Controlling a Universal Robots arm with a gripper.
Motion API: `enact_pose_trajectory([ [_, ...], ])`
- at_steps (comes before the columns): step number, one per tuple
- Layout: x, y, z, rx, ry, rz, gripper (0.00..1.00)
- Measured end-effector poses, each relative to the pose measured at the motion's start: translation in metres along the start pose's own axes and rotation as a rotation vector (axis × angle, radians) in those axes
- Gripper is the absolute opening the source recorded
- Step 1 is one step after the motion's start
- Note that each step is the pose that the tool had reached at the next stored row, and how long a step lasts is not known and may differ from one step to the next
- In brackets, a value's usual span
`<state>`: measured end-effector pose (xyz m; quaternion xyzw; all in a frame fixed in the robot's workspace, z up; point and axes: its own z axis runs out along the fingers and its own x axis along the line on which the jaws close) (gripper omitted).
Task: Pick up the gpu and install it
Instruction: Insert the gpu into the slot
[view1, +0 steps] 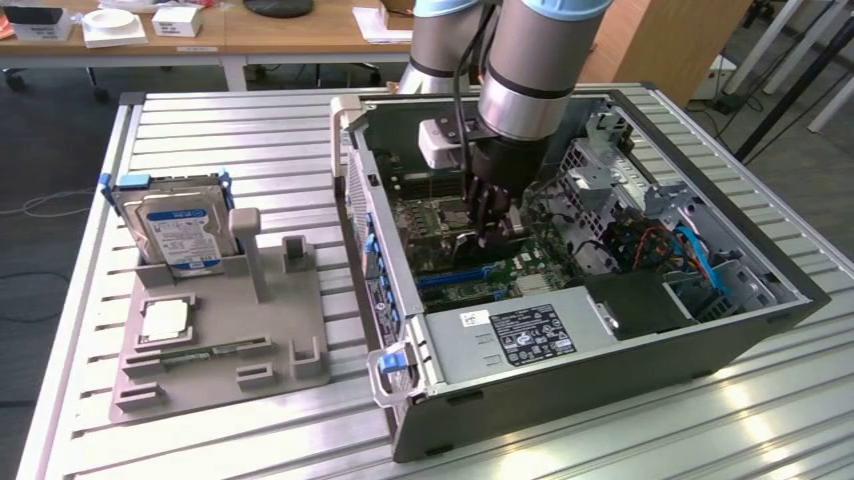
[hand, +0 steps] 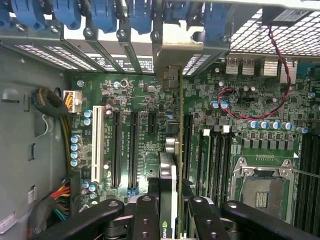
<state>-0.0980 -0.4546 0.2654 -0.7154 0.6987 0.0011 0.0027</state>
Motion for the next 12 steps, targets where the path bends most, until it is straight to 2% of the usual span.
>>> enact_pose_trajectory([
  [2, 0.0, 0.0, 0.0005, -0.0001, -0.0035, 0.0, 0.27],
  [12, 0.0, 0.0023, 0.0034, -0.0002, -0.0053, 0.0, 0.27],
])
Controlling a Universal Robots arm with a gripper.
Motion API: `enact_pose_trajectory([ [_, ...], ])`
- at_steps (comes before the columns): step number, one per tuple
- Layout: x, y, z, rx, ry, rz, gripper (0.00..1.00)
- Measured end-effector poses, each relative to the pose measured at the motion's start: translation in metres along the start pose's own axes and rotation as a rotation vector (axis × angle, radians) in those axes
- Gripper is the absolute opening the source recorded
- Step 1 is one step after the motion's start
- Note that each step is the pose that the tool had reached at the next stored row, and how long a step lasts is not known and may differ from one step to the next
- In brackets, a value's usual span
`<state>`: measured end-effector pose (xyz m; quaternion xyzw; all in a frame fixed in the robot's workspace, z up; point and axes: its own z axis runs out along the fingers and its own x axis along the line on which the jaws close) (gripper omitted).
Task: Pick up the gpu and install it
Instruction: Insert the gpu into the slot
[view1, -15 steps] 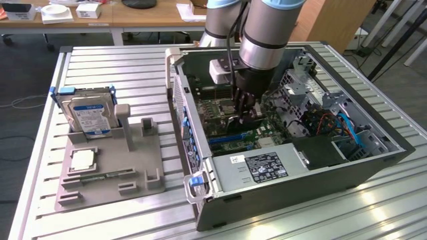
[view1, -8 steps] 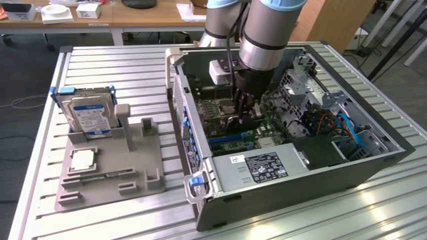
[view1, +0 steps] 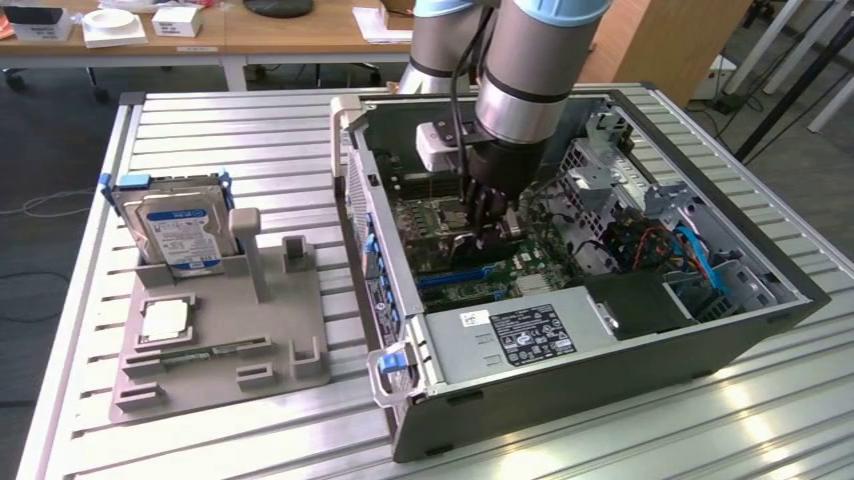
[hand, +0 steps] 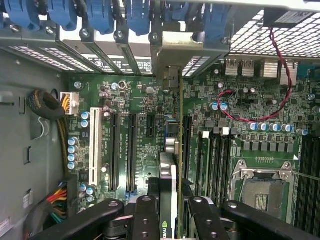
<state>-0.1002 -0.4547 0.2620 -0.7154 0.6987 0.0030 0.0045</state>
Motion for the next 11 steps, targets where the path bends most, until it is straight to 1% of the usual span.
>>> enact_pose_trajectory([
  [6, 0.0, 0.0004, 0.0011, -0.0003, -0.0025, 0.0, 0.27],
  [8, 0.0, 0.0004, 0.0016, -0.0004, -0.0046, 0.0, 0.27],
  [11, 0.0, 0.0004, 0.0022, -0.0008, -0.0062, 0.0, 0.27],
])
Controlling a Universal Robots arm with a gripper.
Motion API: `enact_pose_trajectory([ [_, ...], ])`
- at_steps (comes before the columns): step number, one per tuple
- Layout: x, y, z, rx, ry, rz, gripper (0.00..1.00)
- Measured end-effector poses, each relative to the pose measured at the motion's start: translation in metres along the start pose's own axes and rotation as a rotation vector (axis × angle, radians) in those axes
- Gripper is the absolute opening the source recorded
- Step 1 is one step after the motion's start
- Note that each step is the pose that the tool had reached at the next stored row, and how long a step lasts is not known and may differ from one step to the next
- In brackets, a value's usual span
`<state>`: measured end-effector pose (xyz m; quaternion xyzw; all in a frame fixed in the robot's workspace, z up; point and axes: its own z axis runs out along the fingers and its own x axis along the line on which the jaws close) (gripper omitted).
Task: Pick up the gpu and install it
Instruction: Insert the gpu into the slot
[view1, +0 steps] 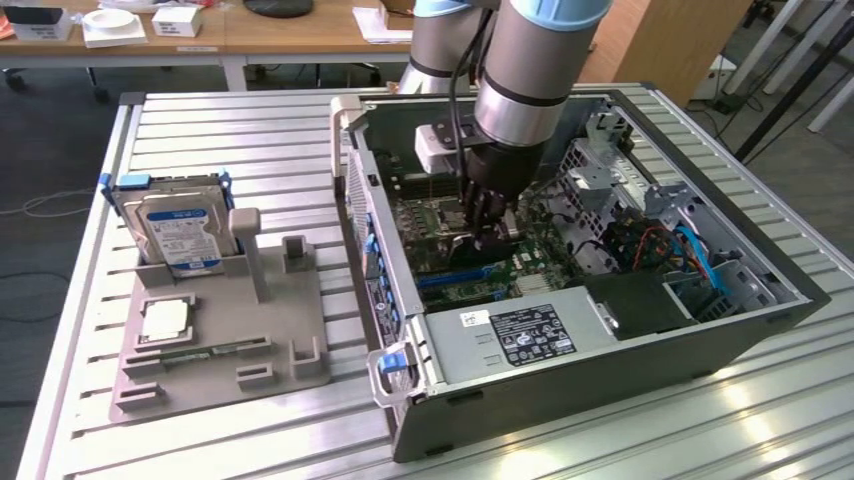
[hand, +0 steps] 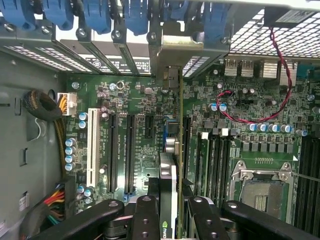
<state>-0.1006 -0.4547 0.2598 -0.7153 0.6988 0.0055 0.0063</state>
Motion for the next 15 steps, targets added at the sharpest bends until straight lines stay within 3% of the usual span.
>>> enact_pose_trajectory([
  [5, -0.0001, 0.0016, 0.0014, -0.0002, -0.0031, 0.0, 0.27],
  [15, 0.0, 0.0021, 0.0039, -0.0022, -0.0164, 0.0, 0.27],
])
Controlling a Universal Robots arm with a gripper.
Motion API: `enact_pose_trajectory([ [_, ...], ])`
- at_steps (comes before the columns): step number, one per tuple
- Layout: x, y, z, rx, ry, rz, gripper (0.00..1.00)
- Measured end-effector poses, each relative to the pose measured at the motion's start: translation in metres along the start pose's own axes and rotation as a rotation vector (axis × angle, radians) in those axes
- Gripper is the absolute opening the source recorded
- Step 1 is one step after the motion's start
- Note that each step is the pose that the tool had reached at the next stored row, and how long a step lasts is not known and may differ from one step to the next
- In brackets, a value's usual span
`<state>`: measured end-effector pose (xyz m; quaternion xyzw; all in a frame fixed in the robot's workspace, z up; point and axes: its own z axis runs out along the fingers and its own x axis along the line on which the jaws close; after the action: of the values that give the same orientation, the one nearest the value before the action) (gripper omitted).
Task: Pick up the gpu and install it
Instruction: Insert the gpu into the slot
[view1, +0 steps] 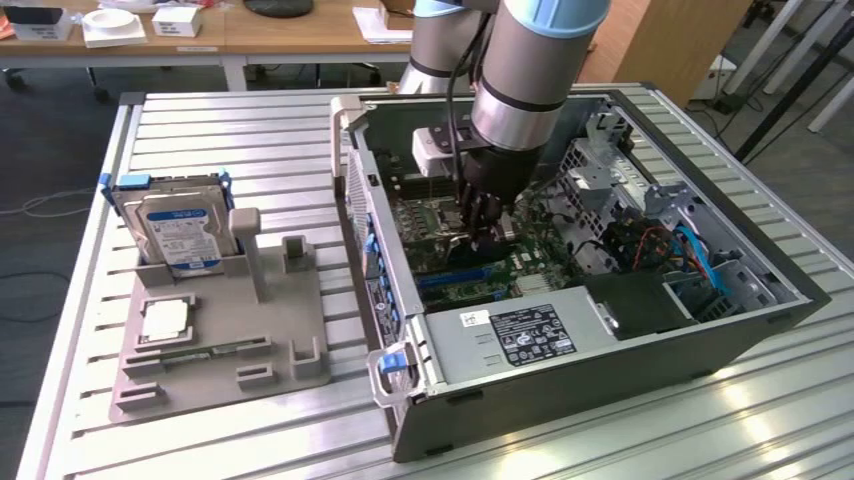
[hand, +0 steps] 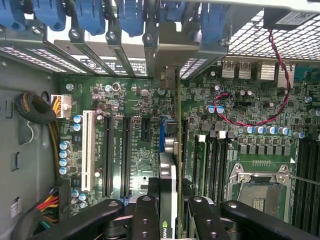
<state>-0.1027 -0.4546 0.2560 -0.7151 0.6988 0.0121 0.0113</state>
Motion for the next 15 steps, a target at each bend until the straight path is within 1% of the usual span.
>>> enact_pose_trajectory([
  [15, 0.0013, 0.0, 0.0005, -0.0015, -0.0004, 0.001, 0.27],
])
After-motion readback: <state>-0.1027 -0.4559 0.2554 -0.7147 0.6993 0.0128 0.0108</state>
